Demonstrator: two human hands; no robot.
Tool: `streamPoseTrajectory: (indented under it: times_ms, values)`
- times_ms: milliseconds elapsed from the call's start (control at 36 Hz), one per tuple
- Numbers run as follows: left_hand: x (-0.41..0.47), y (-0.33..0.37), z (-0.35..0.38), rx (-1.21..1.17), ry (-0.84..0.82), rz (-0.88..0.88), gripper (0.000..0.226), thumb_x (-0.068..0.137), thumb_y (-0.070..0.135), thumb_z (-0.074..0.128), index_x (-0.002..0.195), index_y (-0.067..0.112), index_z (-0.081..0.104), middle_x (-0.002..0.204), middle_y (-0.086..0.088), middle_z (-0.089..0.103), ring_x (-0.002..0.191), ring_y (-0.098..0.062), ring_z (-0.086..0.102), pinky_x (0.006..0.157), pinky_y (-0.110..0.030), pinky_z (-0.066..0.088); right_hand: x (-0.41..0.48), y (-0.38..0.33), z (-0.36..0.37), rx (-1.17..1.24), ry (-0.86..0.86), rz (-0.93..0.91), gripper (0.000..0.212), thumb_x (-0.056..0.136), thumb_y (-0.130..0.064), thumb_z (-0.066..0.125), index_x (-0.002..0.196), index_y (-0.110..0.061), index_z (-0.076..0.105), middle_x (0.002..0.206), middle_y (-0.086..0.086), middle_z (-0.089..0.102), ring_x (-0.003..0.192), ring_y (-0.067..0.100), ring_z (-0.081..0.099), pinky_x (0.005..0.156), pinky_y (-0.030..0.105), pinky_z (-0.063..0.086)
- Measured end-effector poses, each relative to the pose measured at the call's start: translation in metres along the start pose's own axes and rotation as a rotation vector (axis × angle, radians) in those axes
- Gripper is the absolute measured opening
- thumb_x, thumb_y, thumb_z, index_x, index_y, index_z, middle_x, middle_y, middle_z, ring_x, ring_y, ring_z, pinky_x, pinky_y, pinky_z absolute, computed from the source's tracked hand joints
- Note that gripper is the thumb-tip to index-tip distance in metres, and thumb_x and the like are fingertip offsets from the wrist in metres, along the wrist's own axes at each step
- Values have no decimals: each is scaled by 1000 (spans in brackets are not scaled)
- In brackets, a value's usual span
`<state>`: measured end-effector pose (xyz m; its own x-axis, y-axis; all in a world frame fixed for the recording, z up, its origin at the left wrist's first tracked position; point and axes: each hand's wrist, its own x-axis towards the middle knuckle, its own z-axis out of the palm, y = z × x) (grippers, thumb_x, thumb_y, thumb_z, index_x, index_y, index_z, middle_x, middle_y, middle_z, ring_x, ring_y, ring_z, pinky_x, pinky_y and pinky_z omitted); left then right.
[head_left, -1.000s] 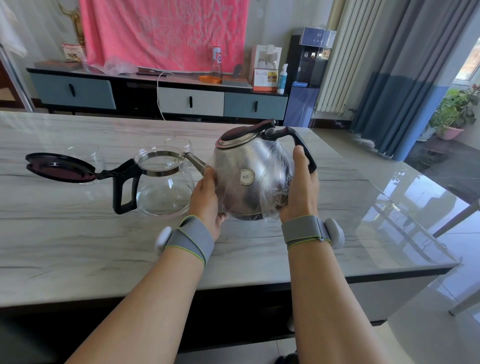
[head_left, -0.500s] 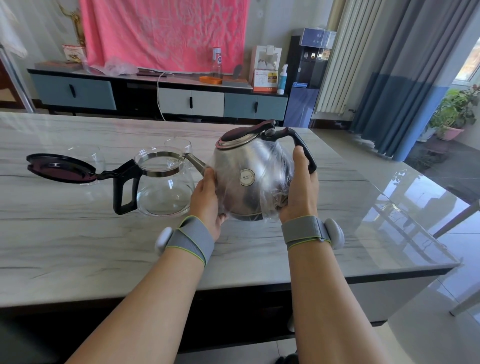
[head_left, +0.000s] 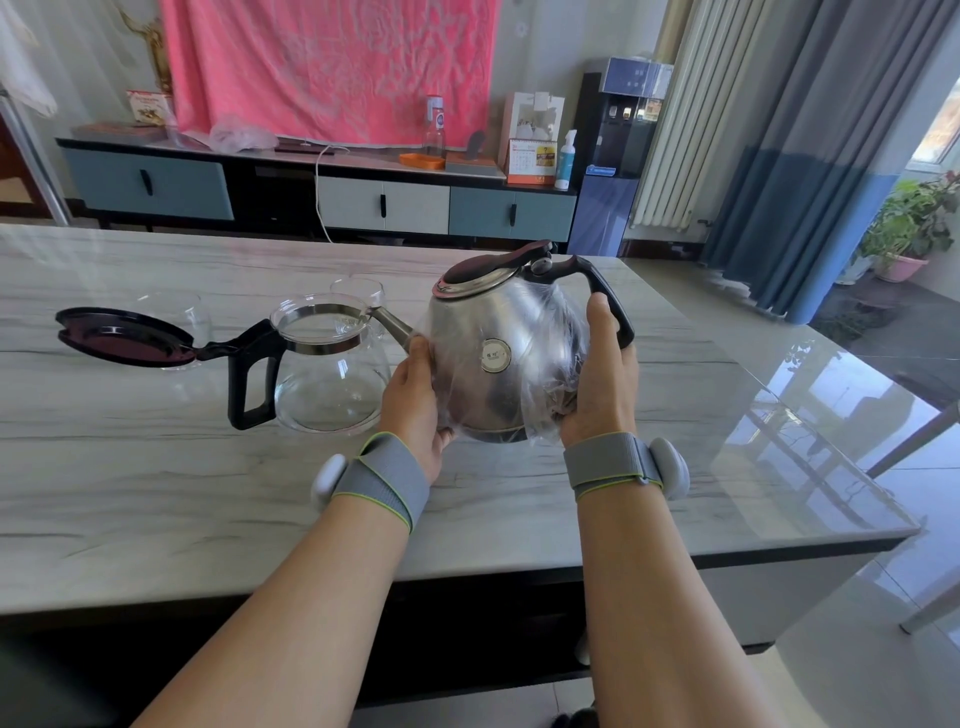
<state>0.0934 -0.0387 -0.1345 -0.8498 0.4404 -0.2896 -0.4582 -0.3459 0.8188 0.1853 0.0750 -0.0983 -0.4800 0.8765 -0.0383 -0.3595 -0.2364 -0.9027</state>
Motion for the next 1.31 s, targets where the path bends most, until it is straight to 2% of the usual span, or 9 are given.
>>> streamPoseTrajectory:
  times_ms: [361,472,556,667,778,861,1167,1222,1306]
  values:
    - [-2,1,1,5,9,-4,29,98,60,49,109,37,62,123,2,66,110,-24,63,98,-55,52,0,0,0,2,4,-7,44,72,-60,75,105,-34,67,124,0,72,119,23,68,109,51,54]
    - [-2,1,1,2,7,-6,27,98,60,49,104,37,62,123,3,67,110,-24,63,99,-55,52,1,1,0,7,-3,-9,40,73,-60,75,101,-33,67,114,-2,70,120,27,68,109,53,54]
    - [-2,1,2,7,18,-4,28,98,60,49,106,37,63,122,4,67,109,-23,63,99,-55,51,2,1,-1,10,-6,-17,39,73,-60,75,99,-31,67,107,-3,69,111,21,68,108,55,54]
    - [-2,1,2,15,30,0,32,97,61,50,114,38,63,126,4,67,111,-23,63,99,-56,51,3,2,-1,4,-7,-24,43,74,-60,74,104,-31,67,114,-3,70,117,22,68,109,53,54]
    - [-2,1,2,12,24,-5,29,97,61,49,109,38,63,122,4,67,108,-22,64,98,-54,52,4,3,-2,11,-17,-29,33,78,-58,74,97,-33,66,106,-4,67,120,27,67,109,55,53]
    - [-3,1,2,10,24,-5,30,97,61,50,112,38,62,123,4,67,109,-23,64,98,-54,52,4,3,-2,7,-18,-31,35,78,-59,75,98,-31,67,104,-4,67,116,26,68,109,56,54]
    - [-1,1,1,10,18,0,30,97,62,50,108,37,62,121,4,68,109,-23,64,96,-54,53,4,3,-1,22,-14,-48,43,74,-59,74,105,-32,67,123,1,71,119,24,67,110,51,54]
    - [-1,1,1,10,20,-2,30,97,62,50,110,38,62,122,3,67,110,-23,64,96,-54,53,6,4,-2,25,-20,-48,39,74,-59,74,100,-31,66,118,0,71,116,22,68,109,53,54]
    - [-1,1,1,10,20,-3,32,96,63,51,110,38,63,123,3,67,111,-24,64,96,-55,53,10,5,-3,27,-28,-58,29,79,-56,74,89,-31,65,98,-4,63,99,19,61,110,58,52]
